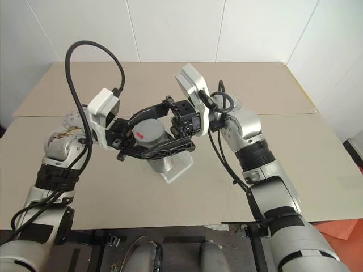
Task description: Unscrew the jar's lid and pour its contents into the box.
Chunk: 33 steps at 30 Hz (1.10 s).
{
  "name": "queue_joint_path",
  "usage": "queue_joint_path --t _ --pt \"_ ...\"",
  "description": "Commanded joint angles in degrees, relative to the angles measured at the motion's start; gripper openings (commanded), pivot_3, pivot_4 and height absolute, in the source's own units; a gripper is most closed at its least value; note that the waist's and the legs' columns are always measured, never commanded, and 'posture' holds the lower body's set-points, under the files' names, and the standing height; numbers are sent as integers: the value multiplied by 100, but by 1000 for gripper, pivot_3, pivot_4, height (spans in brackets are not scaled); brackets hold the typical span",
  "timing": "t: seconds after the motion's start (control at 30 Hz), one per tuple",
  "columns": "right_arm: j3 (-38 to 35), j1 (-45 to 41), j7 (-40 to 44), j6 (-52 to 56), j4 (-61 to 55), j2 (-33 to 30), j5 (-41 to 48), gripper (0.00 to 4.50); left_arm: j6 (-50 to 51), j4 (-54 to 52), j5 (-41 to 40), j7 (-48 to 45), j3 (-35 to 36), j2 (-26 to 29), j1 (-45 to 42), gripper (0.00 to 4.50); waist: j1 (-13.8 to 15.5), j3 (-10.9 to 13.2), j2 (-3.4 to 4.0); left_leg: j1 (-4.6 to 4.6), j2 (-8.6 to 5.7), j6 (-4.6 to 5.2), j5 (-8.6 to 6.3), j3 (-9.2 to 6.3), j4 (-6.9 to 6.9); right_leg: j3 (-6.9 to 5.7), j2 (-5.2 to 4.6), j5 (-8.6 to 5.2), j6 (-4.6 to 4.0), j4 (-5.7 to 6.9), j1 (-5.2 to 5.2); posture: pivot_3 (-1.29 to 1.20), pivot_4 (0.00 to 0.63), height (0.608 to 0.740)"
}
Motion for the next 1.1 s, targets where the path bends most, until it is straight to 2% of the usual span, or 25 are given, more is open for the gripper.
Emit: queue_joint_path --t 0.03,0.23,0.37,0.47,0.9,1.1 --pt "-615 371 -443 155 -869 -351 55 4475 -227 300 141 105 242 141 -129 1987 34 0 0 0 -1 0 0 -4 0 -4 -2 0 0 0 3 0 150 740" --pt "-1045 1048 -2037 873 -2207 -565 75 4475 -507 784 384 287 332 146 -200 1987 -6 0 0 -3 -4 0 0 -4 1 -4 -2 0 0 -1 -3 0 150 740" --pt "-950 1187 -3634 1576 -3021 -326 -224 4475 -556 824 404 526 372 -31 -194 1987 -27 0 0 -2 -2 0 0 -5 1 -2 0 0 0 2 -4 0 150 740" --pt "-745 1112 -4234 1853 -3165 -147 -499 4475 -562 758 401 520 332 -90 -137 1987 -18 0 0 -2 -3 0 0 -5 1 -1 -1 0 0 2 -3 0 150 740" --pt "-163 678 -4876 2040 -2745 513 -1178 4475 -577 778 436 437 295 -165 -183 1987 -16 0 1 -3 -4 0 0 -6 1 -2 0 0 0 1 -3 0 150 740" --pt "-237 653 -4860 1972 -2542 473 -1387 4475 -574 729 442 438 323 -124 -119 1987 -15 0 1 -5 -4 0 0 -6 0 -3 -1 0 0 2 -2 0 150 740"
